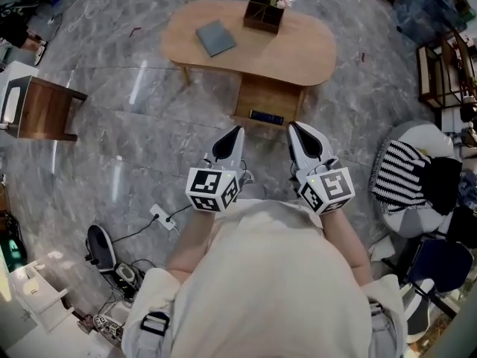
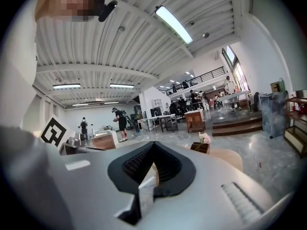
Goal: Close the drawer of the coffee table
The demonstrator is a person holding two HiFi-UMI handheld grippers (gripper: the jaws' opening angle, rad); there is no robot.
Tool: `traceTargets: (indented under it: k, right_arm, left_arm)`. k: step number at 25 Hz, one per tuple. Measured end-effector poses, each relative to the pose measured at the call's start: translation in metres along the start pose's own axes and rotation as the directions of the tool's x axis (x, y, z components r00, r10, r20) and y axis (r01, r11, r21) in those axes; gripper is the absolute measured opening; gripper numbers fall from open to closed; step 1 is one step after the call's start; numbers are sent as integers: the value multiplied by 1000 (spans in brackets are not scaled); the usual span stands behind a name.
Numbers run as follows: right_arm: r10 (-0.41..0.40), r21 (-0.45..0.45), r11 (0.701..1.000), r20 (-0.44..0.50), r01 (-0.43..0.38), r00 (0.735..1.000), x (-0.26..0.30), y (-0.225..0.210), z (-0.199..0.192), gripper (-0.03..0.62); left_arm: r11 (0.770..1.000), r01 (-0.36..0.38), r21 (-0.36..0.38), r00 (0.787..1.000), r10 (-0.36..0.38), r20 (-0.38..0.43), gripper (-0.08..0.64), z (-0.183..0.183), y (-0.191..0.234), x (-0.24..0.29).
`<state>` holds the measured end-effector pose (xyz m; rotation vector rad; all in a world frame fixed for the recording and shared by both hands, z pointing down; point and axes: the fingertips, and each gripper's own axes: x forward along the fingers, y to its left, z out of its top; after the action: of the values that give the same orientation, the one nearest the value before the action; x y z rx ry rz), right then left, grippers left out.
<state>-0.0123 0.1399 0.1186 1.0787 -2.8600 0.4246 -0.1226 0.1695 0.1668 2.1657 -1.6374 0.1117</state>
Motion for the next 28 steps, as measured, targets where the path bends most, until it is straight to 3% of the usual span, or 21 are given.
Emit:
traceTargets:
  k: [7, 13, 20, 28]
  right_arm:
    - [-128, 9, 992, -28, 128, 991, 30, -31, -28, 2]
    - [-240, 43, 969, -90, 245, 966, 32, -65, -65, 2]
    - [-288, 100, 945, -186, 310, 939, 30, -104, -114, 2]
    - [-328, 105, 924, -272, 366, 905, 43, -159, -178, 2]
  left_arm:
    - [996, 79, -32, 995, -81, -67, 2, -16, 45, 38]
    - [990, 130, -59, 981, -137, -141, 2, -48, 67, 73]
    - [992, 66, -112, 975, -88, -204, 2, -92, 106, 105]
    - [994, -9, -107, 947, -25, -320, 2, -158, 153, 137]
